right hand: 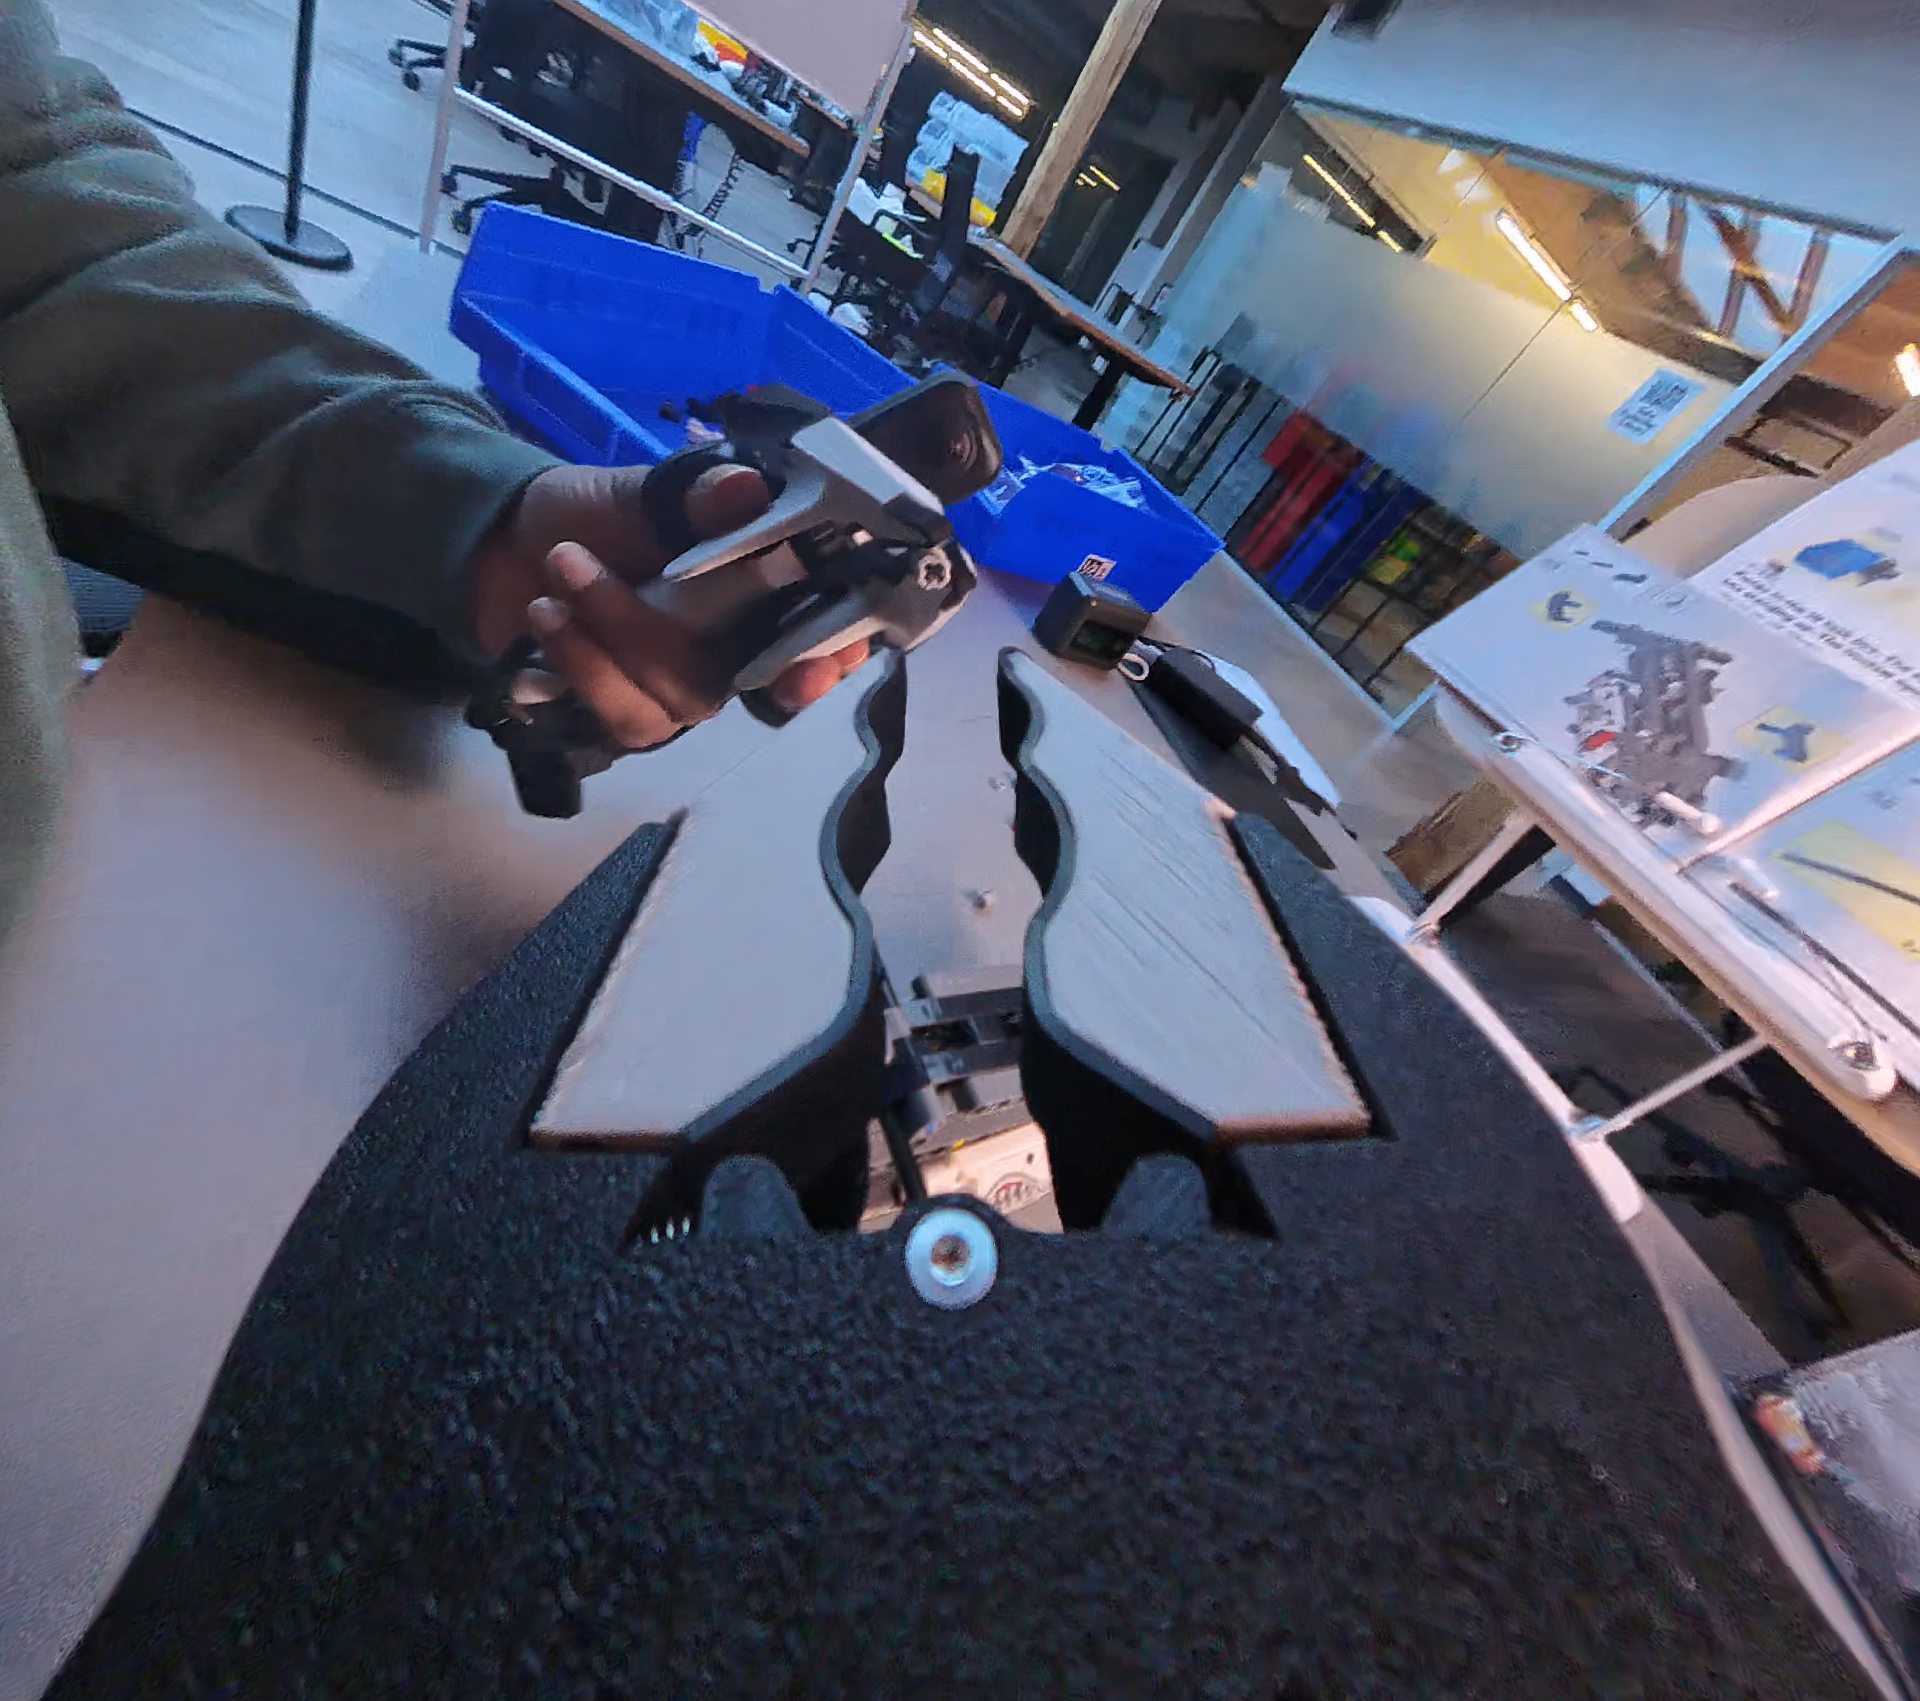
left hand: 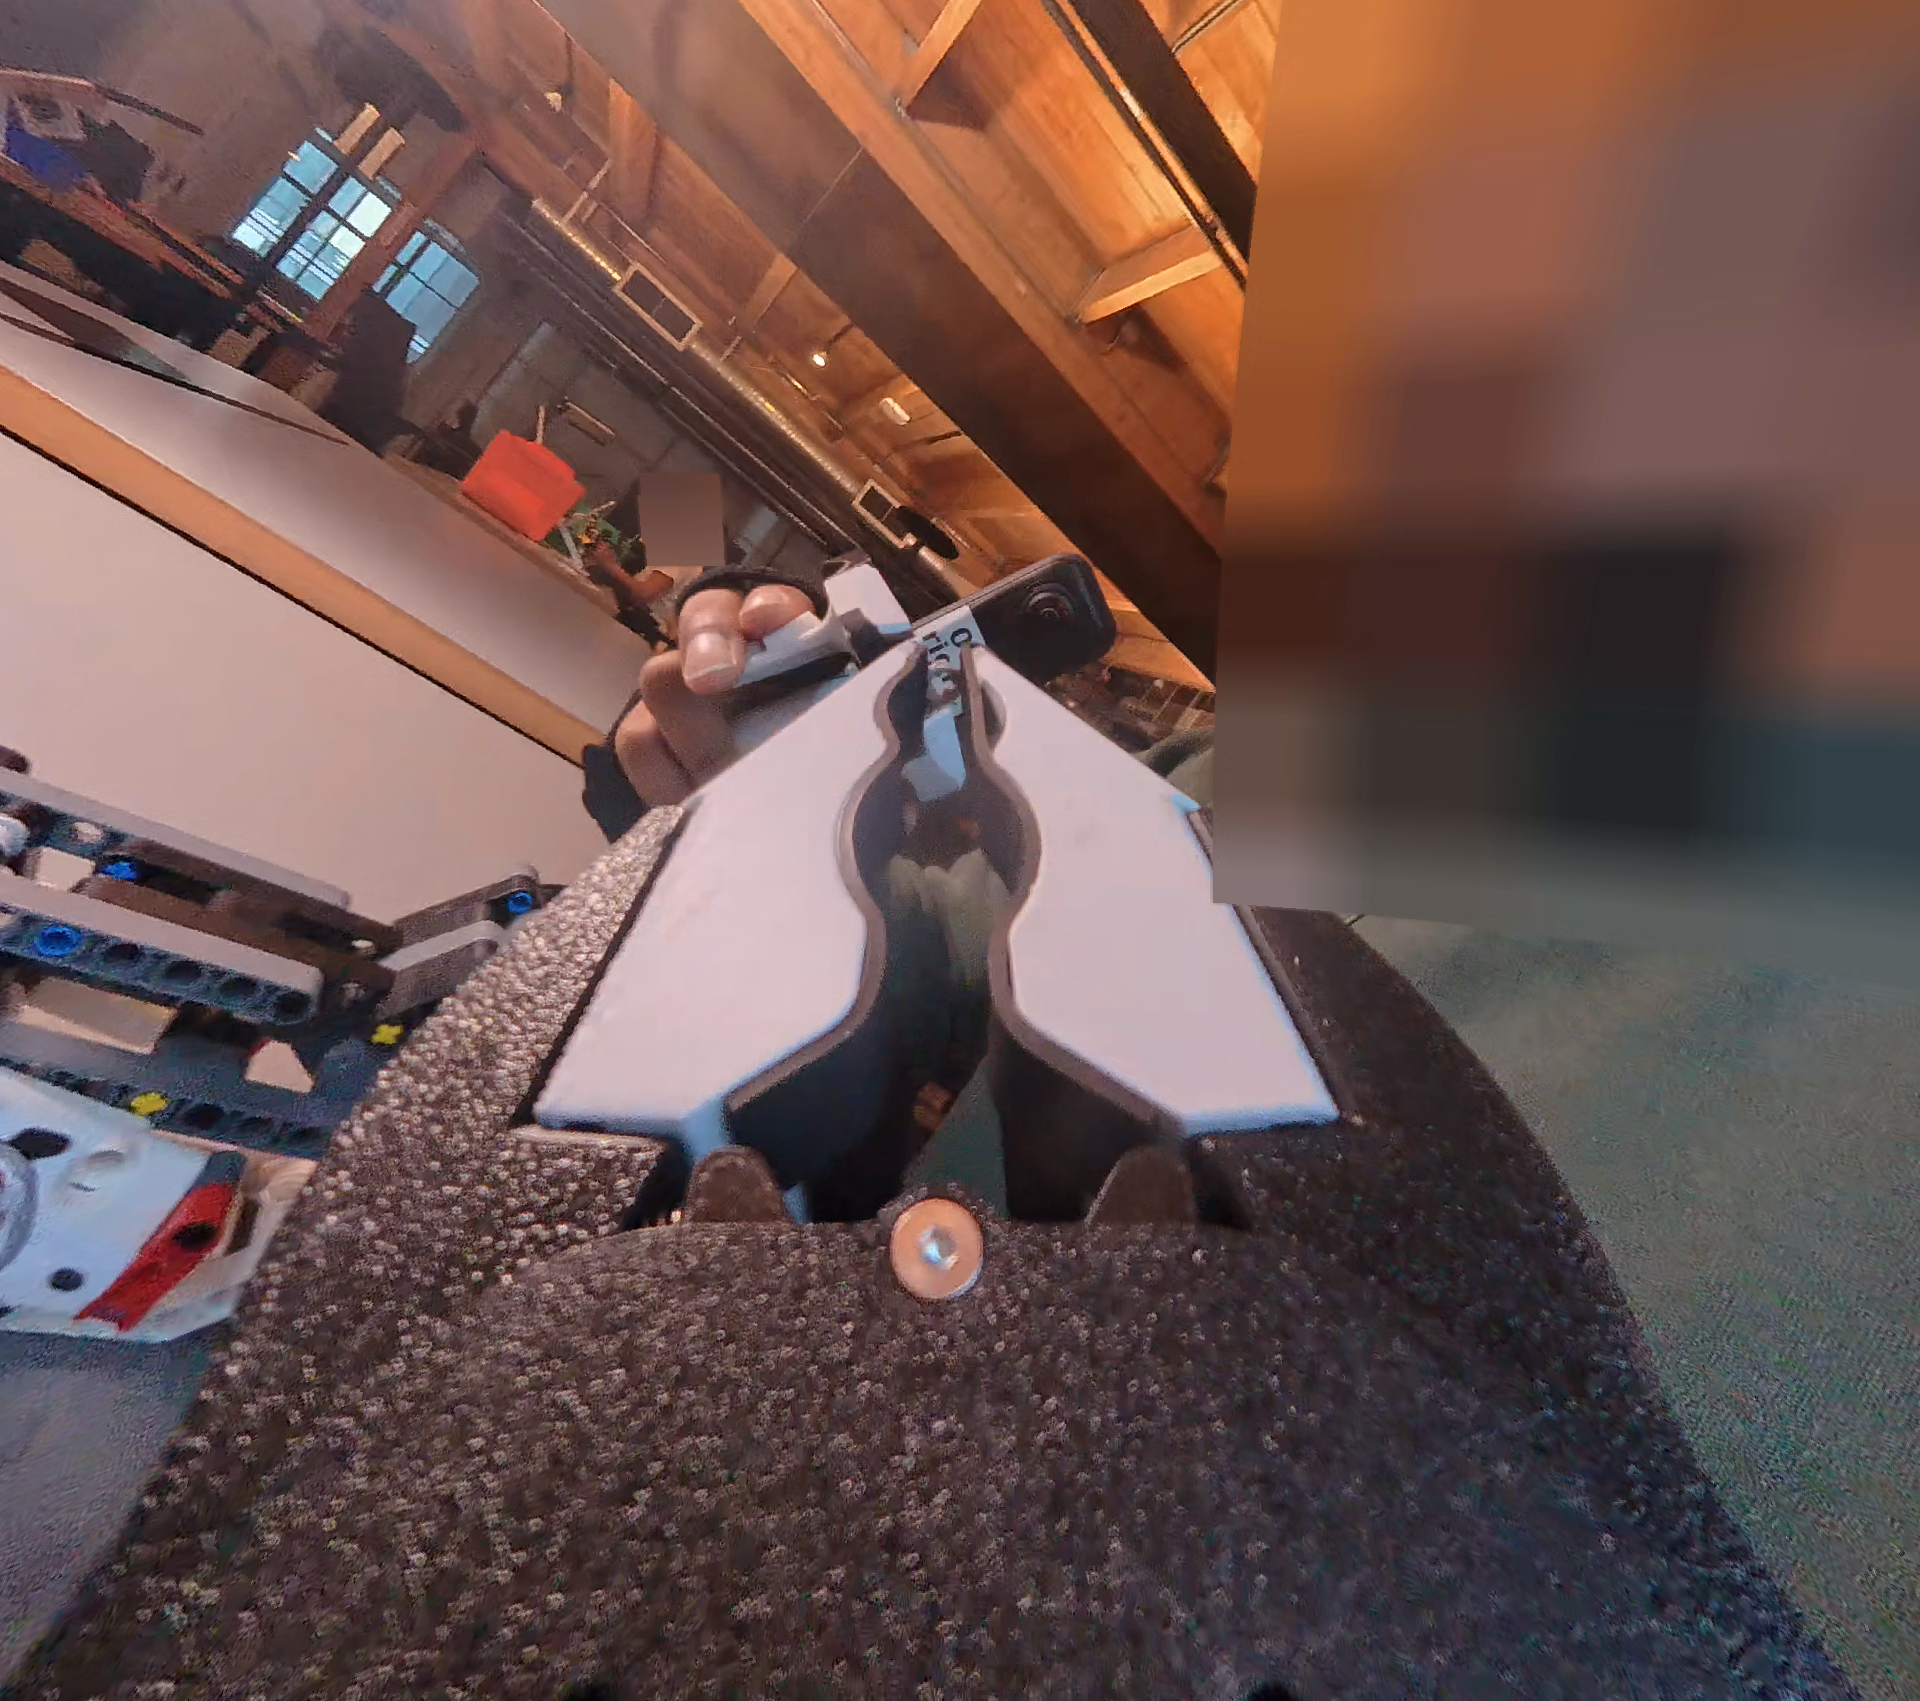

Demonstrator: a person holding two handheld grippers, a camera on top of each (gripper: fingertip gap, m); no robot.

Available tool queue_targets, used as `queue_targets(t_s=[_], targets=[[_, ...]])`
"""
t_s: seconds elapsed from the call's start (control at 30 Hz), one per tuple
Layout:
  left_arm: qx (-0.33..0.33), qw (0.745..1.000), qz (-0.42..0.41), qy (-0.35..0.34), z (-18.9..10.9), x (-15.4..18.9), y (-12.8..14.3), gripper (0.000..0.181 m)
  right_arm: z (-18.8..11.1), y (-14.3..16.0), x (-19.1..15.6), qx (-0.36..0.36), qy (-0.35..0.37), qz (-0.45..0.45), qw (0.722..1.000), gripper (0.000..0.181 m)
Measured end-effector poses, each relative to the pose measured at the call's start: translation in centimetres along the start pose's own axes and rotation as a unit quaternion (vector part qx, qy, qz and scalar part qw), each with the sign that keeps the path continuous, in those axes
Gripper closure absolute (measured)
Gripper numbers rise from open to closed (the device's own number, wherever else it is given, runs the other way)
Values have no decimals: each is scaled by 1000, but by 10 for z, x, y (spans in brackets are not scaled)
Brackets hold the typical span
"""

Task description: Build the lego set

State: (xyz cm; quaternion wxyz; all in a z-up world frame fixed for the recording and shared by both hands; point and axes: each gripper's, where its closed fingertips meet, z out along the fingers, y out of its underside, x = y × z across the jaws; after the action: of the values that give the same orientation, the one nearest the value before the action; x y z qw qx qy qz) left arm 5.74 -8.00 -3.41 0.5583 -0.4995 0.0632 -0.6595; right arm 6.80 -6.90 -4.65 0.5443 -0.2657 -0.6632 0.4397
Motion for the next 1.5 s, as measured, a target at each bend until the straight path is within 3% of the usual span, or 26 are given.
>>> queue_targets(t_s=[0.43, 0.67, 0.9, 1.13, 1.5], targets=[[3, 998, -56, 1, 5, -8, 12, 176, 9, 0, -9, -5, -10, -51, 999, 177], [-7, 998, -67, -7, 4, -12, 15, 176, 10, 6, -9, -18, -3, -80, 997, 170], [-13, 997, -79, -15, 3, -16, 17, 176, 9, 9, -9, -24, 1, -103, 994, 175], [-34, 997, -56, -49, -1, -20, 14, 164, 11, 15, -6, -30, 11, -97, 995, 175], [-87, 994, -13, -72, 1, -20, 19, 174, 11, 12, -5, -23, 11, -87, 996, 175]])
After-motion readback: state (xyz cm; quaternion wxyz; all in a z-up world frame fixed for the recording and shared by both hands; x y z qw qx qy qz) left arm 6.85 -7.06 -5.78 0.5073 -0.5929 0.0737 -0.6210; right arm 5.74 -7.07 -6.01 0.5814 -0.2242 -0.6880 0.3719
